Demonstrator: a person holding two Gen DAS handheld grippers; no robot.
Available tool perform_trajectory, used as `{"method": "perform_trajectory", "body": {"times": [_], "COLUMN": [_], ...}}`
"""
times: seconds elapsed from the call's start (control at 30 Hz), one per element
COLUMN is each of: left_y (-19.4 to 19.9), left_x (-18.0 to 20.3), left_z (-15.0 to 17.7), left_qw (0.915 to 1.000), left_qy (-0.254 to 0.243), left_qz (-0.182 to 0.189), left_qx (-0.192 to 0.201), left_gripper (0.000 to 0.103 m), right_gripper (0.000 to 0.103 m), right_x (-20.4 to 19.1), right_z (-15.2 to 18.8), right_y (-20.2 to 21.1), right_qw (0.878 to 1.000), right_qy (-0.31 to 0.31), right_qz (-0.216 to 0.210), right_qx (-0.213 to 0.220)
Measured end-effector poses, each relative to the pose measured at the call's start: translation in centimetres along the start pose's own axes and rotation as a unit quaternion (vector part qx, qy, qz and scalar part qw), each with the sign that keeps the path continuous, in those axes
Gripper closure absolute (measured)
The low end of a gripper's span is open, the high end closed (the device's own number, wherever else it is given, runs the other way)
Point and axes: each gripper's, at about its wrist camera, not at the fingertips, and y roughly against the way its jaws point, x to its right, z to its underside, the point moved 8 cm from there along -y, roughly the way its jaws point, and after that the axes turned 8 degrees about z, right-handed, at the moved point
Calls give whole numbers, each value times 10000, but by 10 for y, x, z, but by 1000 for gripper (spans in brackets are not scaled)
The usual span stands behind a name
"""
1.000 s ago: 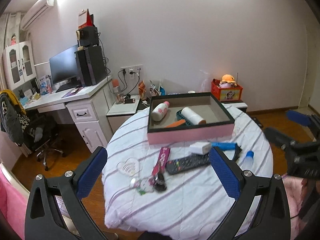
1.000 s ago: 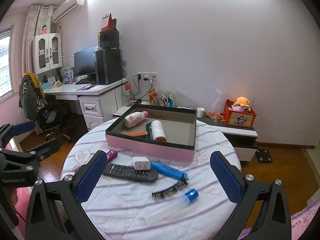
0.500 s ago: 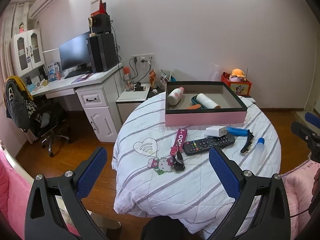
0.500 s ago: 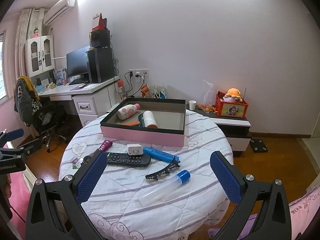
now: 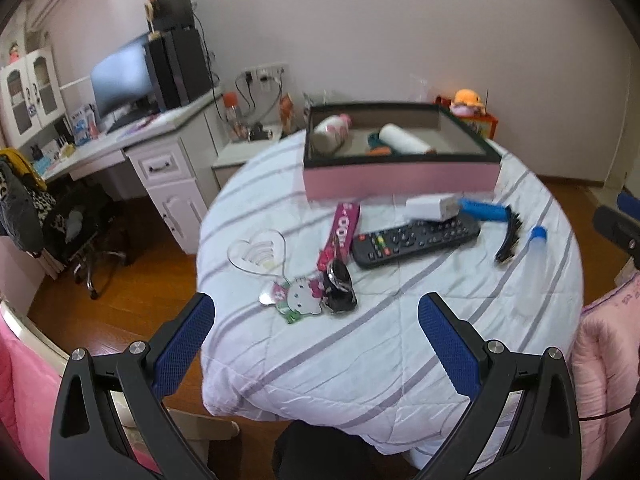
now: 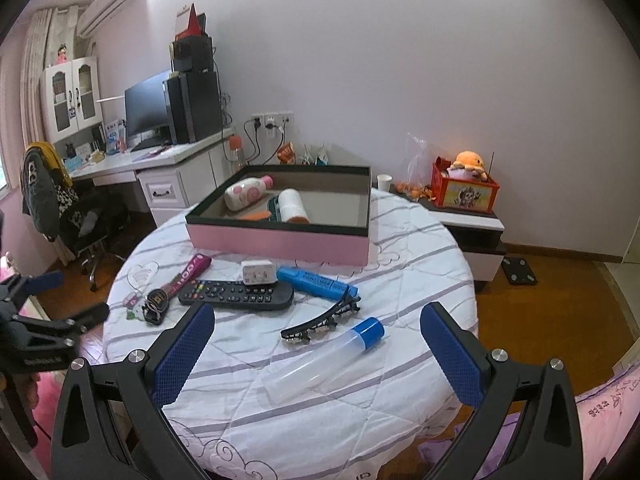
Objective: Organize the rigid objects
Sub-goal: 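Reach the left gripper down and grasp the keys of the pink-strap keychain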
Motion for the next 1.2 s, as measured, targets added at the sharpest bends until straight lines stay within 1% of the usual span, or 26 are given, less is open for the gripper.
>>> {"method": "perform_trajectory", "body": {"times": [0.2, 0.3, 0.37, 0.47, 0.63, 0.73, 0.83, 0.93, 0.97, 1.03, 1.1, 1.13, 1.2], "left_y": [-35, -46, -54, -70, -92, -99, -108, -111, -111, -108, -104, -102, -98], "left_x": [-6, -8, -5, -9, -21, -24, -24, -25, -26, -26, -25, -24, -24], "left_z": [8, 9, 9, 15, 22, 20, 15, 13, 14, 15, 15, 15, 15], "left_qw": [9994, 9991, 9989, 9981, 9965, 9969, 9979, 9982, 9981, 9979, 9976, 9975, 9973], "left_qy": [48, 56, 36, 64, 274, 317, 244, 314, 345, 341, 292, 268, 265], "left_qz": [-7, -71, 34, -23, -71, -28, -33, 102, 171, 260, 356, 383, 416], "left_qx": [-350, -408, -467, -616, -791, -718, -593, -491, -488, -493, -519, -528, -538], "left_gripper": [0, 0, 0, 0, 0, 0, 0, 0, 1, 7, 22, 25, 36], "right_gripper": [0, 0, 0, 0, 0, 0, 0, 0, 0, 0, 0, 0, 0], "right_x": [-5, -6, -6, -6, -6, -10, -14, -18, -19, -19, -18, -19, -20], "right_z": [6, 11, 15, 18, 19, 19, 18, 18, 18, 18, 18, 17, 17], "right_y": [-32, -48, -58, -66, -74, -80, -84, -86, -87, -88, -88, -88, -88], "right_qw": [9997, 9992, 9987, 9981, 9978, 9975, 9974, 9971, 9969, 9969, 9969, 9970, 9970], "right_qy": [32, 37, 30, 54, 64, 87, 124, 164, 183, 182, 157, 152, 150], "right_qz": [-40, -32, -23, -22, -39, -69, -94, -120, -123, -112, -109, -113, -137], "right_qx": [-257, -404, -517, -613, -663, -695, -708, -735, -751, -754, -758, -756, -747]}}
